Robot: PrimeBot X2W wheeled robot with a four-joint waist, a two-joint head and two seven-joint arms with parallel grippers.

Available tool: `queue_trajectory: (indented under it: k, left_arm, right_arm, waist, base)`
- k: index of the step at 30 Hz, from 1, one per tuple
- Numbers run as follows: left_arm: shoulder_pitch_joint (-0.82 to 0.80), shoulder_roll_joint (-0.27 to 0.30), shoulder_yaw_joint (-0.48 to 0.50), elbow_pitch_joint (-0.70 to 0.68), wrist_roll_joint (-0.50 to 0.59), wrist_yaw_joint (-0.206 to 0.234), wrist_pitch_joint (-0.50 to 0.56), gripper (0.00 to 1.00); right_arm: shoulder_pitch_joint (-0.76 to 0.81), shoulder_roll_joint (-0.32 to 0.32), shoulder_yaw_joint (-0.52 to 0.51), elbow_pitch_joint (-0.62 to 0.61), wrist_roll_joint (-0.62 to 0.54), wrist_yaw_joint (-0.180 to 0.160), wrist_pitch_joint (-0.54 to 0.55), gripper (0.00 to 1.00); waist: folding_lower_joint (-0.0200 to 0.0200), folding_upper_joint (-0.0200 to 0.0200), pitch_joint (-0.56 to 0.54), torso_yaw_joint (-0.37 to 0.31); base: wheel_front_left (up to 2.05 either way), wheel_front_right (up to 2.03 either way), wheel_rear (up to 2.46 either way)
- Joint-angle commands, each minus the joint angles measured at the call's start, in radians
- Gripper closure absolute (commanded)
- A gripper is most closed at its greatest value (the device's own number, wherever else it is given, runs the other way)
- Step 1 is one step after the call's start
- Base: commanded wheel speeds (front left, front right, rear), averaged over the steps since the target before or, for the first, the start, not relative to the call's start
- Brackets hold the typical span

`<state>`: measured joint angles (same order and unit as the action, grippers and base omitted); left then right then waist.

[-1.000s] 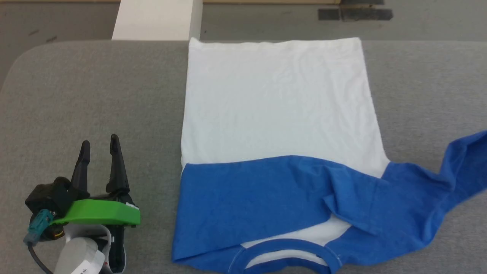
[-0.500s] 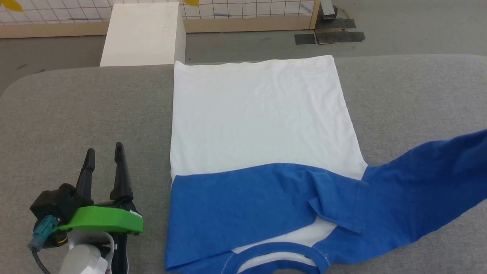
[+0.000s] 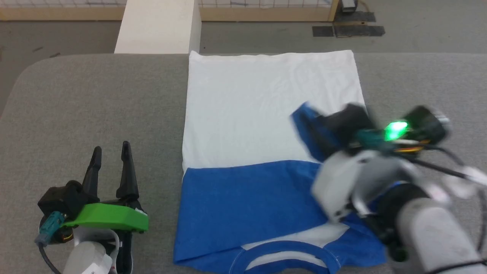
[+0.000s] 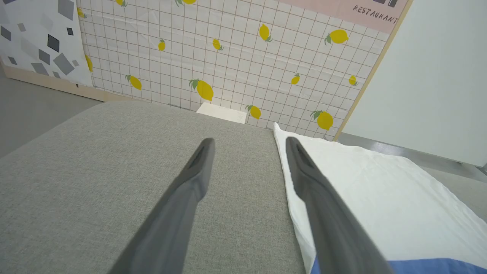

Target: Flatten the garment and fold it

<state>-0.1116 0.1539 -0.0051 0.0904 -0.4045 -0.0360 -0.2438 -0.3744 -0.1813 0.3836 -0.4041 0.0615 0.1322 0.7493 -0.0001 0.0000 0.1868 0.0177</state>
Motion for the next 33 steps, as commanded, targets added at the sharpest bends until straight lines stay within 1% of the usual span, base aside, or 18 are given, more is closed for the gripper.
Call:
queue_trajectory:
  k: [1, 8, 15, 19, 20, 21, 23, 27, 29, 33]
  left_arm:
    - [-0.024, -0.002, 0.000, 0.006, 0.002, -0.008, -0.007, 0.00]
    - [-0.064, -0.009, -0.002, 0.030, 0.004, -0.020, -0.014, 0.00]
    - [-0.095, -0.018, 0.000, 0.055, 0.010, -0.033, -0.017, 0.00]
    - [-0.101, -0.025, 0.007, 0.067, 0.014, -0.038, -0.017, 0.00]
    - [-0.101, -0.027, 0.009, 0.069, 0.015, -0.040, -0.018, 0.00]
    - [-0.101, -0.028, 0.012, 0.070, 0.017, -0.041, -0.018, 0.00]
    - [-0.098, -0.031, 0.018, 0.072, 0.019, -0.044, -0.018, 0.00]
    - [-0.091, -0.033, 0.029, 0.074, 0.027, -0.049, -0.018, 0.00]
    - [-0.087, -0.031, 0.034, 0.071, 0.031, -0.052, -0.018, 0.00]
    - [-0.079, -0.020, 0.040, 0.061, 0.043, -0.057, -0.018, 0.00]
  right_arm:
    - [-0.028, 0.014, 0.044, 0.050, 0.006, -0.002, -0.021, 1.00]
    - [-0.091, 0.072, 0.273, 0.340, 0.051, -0.002, -0.089, 1.00]
    - [-0.137, 0.098, 0.445, 0.596, 0.135, -0.002, -0.110, 1.00]
    - [-0.151, 0.105, 0.516, 0.691, 0.213, -0.002, -0.093, 1.00]
    - [-0.153, 0.106, 0.533, 0.702, 0.242, -0.002, -0.084, 0.67]
    - [-0.153, 0.107, 0.534, 0.707, 0.264, -0.002, -0.081, 0.00]
    - [-0.158, 0.108, 0.524, 0.697, 0.299, -0.002, -0.098, 0.00]
    - [-0.153, 0.113, 0.418, 0.611, 0.329, -0.002, -0.214, 0.00]
    - [-0.138, 0.115, 0.335, 0.539, 0.325, -0.002, -0.294, 0.00]
    - [-0.082, 0.120, 0.117, 0.383, 0.256, -0.002, -0.439, 0.00]
  waist:
    - [0.0001, 0.0000, 0.021, 0.020]
    - [0.0001, 0.0000, 0.060, 0.059]
    - [0.0001, 0.0000, 0.088, 0.085]
    - [0.0001, 0.0000, 0.092, 0.090]
    - [0.0001, 0.0000, 0.091, 0.090]
    - [0.0001, 0.0000, 0.090, 0.089]
    - [0.0001, 0.0000, 0.086, 0.086]
    - [0.0001, 0.0000, 0.072, 0.070]
    - [0.0001, 0.0000, 0.067, 0.059]
    - [0.0001, 0.0000, 0.059, 0.029]
  base:
    - [0.00, 0.00, 0.00]
    - [0.00, 0.00, 0.00]
    - [0.00, 0.00, 0.00]
    - [0.00, 0.00, 0.00]
    - [0.00, 0.00, 0.00]
    - [0.00, 0.00, 0.00]
    - [0.00, 0.00, 0.00]
    - [0.00, 0.00, 0.00]
    - [0.00, 0.00, 0.00]
    - [0.00, 0.00, 0.00]
